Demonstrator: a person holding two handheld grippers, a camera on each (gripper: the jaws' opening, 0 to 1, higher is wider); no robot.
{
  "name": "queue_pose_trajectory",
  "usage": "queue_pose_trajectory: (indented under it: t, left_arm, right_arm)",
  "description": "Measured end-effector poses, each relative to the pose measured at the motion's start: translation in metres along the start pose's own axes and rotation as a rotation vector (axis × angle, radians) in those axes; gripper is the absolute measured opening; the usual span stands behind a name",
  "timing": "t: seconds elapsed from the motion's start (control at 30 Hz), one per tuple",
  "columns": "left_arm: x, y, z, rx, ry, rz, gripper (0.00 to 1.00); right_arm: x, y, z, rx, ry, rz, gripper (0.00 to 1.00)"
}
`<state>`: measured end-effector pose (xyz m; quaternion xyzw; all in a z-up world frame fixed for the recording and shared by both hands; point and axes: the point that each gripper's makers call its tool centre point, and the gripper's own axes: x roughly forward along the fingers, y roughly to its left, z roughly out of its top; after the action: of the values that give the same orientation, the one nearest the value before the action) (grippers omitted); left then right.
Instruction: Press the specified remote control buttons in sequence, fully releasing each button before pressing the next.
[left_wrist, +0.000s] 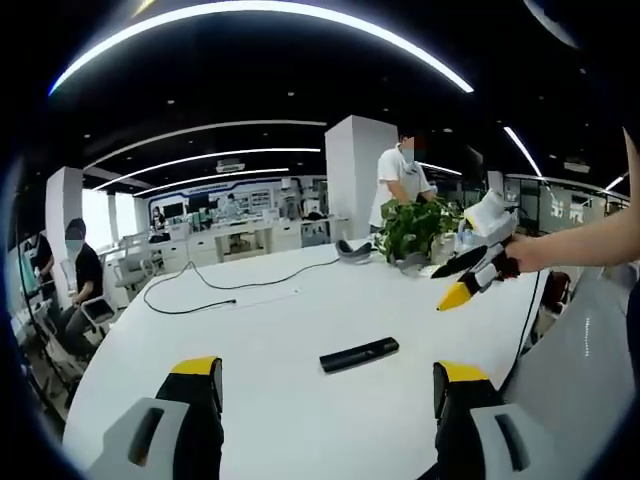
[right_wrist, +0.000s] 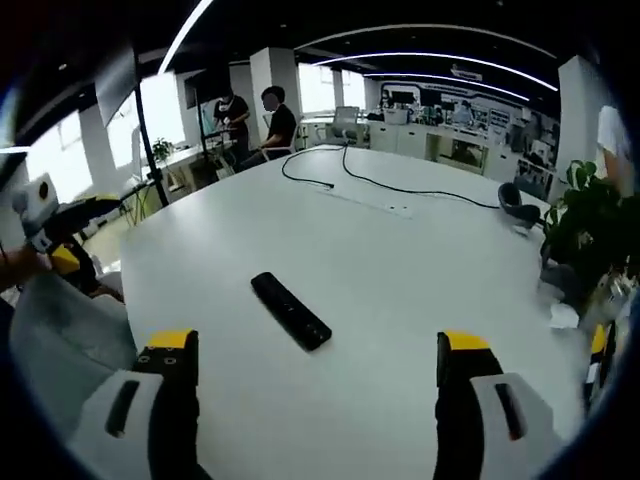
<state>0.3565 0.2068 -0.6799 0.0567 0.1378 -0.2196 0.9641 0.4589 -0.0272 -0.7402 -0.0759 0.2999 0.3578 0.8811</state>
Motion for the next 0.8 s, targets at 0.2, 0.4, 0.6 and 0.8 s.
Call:
queue_pose_trajectory:
  t: [0.2, 0.4, 0.6, 0.8]
  left_arm:
    - [-0.001, 0.001, 0.0, -0.014, -0.002, 0.006, 0.91]
    - [-0.003, 0.007, 0.0, -0.014, -0.005, 0.04, 0.91]
    - [-0.003, 0.006, 0.0, -0.017, -0.007, 0.038, 0.91]
    - [-0.002, 0.003, -0.003, 0.012, 0.012, 0.031, 0.91]
  right_arm:
    - [-0.027, 0.011, -0.004, 0.108, -0.081, -0.045, 1.0]
    - [-0.049, 0.033, -0.013, 0.117, -0.103, -0.048, 1.0]
    - [-0.068, 0.046, -0.021, 0.083, -0.107, -0.05, 1.0]
    - [-0.083, 0.046, -0.017, 0.014, -0.12, -0.098, 1.0]
